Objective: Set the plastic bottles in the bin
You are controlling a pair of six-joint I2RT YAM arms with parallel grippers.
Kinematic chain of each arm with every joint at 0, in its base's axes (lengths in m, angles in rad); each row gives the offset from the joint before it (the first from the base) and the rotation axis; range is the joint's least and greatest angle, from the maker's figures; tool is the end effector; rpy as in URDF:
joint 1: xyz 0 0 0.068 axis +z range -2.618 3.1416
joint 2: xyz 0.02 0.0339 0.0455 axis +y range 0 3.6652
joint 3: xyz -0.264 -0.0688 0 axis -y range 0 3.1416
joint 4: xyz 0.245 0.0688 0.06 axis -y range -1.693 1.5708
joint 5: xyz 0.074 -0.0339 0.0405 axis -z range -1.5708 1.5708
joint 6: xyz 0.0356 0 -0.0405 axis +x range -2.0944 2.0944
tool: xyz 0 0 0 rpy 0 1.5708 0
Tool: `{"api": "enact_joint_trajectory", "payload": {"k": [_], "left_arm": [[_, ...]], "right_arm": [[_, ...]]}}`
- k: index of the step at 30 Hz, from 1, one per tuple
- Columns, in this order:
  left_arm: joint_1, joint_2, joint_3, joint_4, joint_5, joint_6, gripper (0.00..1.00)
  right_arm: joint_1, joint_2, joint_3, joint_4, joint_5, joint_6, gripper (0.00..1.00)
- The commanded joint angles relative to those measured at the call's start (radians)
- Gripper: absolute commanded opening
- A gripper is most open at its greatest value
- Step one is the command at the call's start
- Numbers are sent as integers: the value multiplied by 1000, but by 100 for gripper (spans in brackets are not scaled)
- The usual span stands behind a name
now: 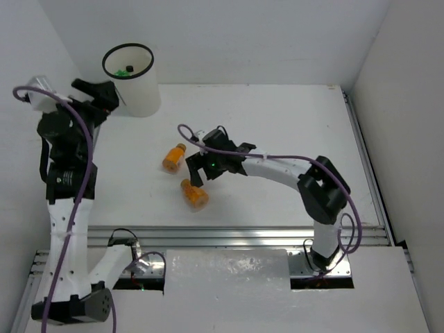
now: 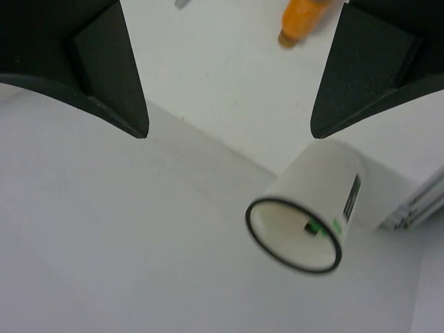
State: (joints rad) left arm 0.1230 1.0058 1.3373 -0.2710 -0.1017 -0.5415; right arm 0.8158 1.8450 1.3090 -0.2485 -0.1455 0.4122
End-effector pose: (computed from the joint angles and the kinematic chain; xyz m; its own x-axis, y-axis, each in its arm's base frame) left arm 0.1980 0.0281 0.4796 0.1662 -0.4961 -0.8522 -0.1599 0.8392 -0.5197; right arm 0.2773 0.3022 0.2169 -0.7604 -0.2297 -0.6074 -0.5307 0.7589 0.3774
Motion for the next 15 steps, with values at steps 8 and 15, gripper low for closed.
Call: {"api": "enact_joint_trajectory", "payload": {"k": [8, 15], "left_arm": [[-10, -211, -441, -108, 177, 58, 100], [-22, -211, -587, -30, 482, 17, 100]], "right_arm": [[97, 172, 39, -86, -124, -12, 61], [85, -94, -208, 127, -7, -29, 0]]}}
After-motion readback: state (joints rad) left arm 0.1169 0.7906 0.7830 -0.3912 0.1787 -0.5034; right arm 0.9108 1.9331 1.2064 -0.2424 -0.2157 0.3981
